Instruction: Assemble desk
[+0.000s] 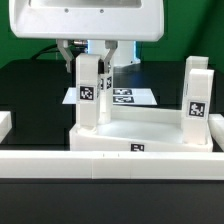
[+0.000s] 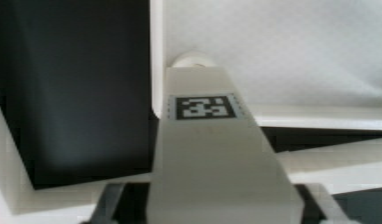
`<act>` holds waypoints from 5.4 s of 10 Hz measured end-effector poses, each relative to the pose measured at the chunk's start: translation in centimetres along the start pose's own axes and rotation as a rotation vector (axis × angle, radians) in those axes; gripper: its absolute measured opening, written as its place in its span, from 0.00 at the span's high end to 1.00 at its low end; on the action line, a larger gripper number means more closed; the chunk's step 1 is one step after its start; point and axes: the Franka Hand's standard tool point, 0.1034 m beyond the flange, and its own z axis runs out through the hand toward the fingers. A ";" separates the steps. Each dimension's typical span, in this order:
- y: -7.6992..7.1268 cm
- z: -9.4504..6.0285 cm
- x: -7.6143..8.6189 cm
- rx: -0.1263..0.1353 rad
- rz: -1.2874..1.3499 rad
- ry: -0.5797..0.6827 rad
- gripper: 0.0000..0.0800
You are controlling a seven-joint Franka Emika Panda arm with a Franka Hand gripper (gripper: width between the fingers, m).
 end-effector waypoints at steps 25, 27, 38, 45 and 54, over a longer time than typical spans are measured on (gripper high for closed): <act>-1.9 0.6 -0.7 0.023 0.235 -0.012 0.19; -2.0 0.6 -0.6 0.000 0.043 0.002 0.19; -2.1 0.9 -0.6 -0.029 -0.302 0.011 0.64; -1.1 1.0 -0.7 0.013 0.309 0.006 0.64; -1.2 1.2 -0.4 0.038 1.078 0.002 0.64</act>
Offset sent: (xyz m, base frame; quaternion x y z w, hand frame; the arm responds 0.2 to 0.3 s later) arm -0.0150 0.0006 -0.0020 0.0177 -0.0166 0.2539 0.9669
